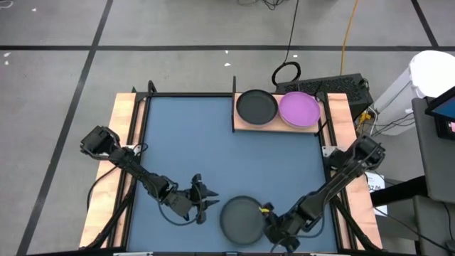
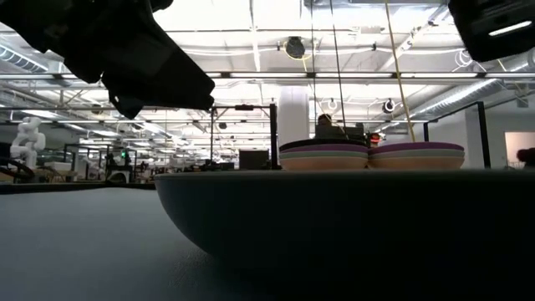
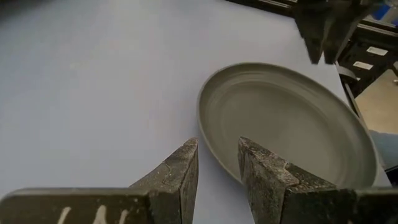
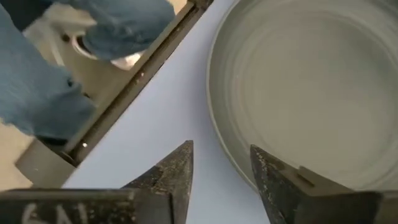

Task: Place and stack plates onto a shelf
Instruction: Stack the black plate on top of the purple plate on the shelf

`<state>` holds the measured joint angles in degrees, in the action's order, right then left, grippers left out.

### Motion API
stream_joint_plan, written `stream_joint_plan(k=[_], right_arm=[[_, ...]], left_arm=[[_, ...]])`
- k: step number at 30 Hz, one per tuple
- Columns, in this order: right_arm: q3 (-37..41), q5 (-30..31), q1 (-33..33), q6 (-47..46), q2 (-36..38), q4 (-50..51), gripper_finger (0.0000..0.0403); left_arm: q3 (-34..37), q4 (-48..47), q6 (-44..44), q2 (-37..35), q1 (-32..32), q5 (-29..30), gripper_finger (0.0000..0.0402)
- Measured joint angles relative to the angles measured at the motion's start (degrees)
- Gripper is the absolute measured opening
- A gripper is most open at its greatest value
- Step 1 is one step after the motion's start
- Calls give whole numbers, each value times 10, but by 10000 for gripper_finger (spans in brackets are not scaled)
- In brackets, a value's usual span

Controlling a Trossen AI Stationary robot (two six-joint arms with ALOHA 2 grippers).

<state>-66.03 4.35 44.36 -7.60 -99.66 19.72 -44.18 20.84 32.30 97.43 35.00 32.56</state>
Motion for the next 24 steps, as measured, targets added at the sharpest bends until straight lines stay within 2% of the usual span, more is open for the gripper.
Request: stream_joint_plan(k=[6,12,17,24], right_arm=[[-2,1,0,67,-27,0,165],[-2,33,0,148,-48,0,148],[-2,32,0,198,-53,4,109],[-2,31,0,235,-53,1,14]], left_arm=[[0,1,9,0,7,0,118],[0,1,8,0,8,1,118],[0,0,-3,0,8,1,118],[0,0,-5,0,5,5,118]])
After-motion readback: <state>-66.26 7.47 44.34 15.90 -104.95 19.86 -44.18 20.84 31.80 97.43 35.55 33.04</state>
